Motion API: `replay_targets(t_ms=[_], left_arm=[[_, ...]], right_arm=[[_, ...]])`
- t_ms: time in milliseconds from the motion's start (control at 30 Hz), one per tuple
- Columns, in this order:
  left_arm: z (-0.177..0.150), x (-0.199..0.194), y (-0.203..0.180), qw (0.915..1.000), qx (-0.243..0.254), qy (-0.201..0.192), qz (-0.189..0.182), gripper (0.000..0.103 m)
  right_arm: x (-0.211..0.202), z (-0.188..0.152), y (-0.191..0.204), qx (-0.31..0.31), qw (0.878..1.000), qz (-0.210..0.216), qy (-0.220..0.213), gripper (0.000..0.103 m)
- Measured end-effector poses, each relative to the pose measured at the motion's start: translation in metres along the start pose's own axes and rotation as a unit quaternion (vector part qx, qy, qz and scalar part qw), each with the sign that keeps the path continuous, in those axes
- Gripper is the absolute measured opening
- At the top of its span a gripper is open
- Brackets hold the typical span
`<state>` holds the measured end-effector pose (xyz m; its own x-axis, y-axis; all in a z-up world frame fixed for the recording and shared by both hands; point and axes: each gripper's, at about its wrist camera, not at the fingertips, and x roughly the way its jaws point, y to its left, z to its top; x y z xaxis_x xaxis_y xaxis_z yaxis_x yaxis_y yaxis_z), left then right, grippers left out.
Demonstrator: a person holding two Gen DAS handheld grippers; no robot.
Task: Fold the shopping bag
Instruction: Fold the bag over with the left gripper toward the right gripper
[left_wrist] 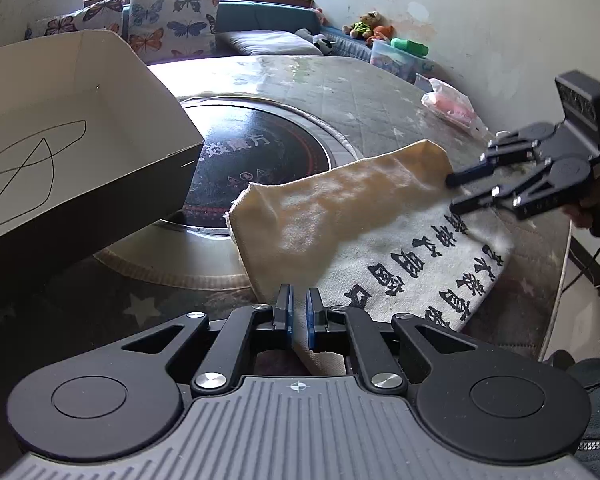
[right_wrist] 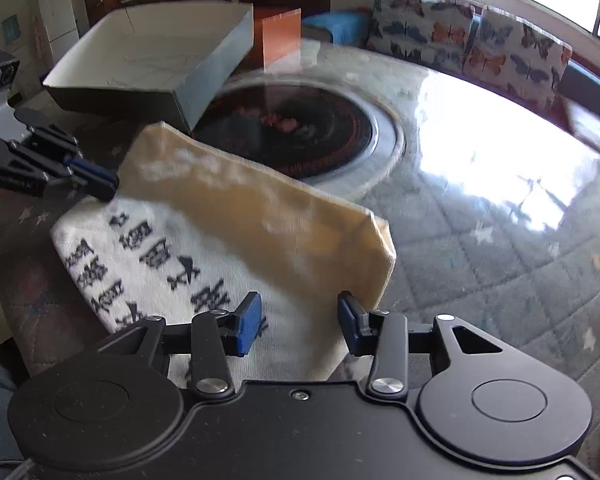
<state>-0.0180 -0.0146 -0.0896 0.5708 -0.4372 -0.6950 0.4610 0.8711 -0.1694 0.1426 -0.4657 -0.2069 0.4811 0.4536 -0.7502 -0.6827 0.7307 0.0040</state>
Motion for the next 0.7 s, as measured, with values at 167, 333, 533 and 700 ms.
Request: replay_targets(t_ms=[167,333,533,700], left_arm=[[-0.001,-0.001,0.002,1.0000,-0.005,-0.003,-0.003,0.007],[0.000,-0.002,0.004,0.9999,-0.012,-0.003,-0.008,0.007],[0.012,-0.013,0.009,0.9991,-0.027,-0.032,-0.004,0.017],[0.024,-0.007,0.015,0.9975,-0.037,-0.057,0.019,0.023]], right_arm=[[0.008,0.010,-0.006,0.007,1.000,-0.006,-0.014,0.045],[0.016,0.014,-0.007,0.009,1.000,-0.002,-0.017,0.045],[-0.008,0.000,0.005,0.022,0.998,0.063,0.004,0.046],[-0.024,-0.019,0.022,0.039,0.990,0.132,0.033,0.046]])
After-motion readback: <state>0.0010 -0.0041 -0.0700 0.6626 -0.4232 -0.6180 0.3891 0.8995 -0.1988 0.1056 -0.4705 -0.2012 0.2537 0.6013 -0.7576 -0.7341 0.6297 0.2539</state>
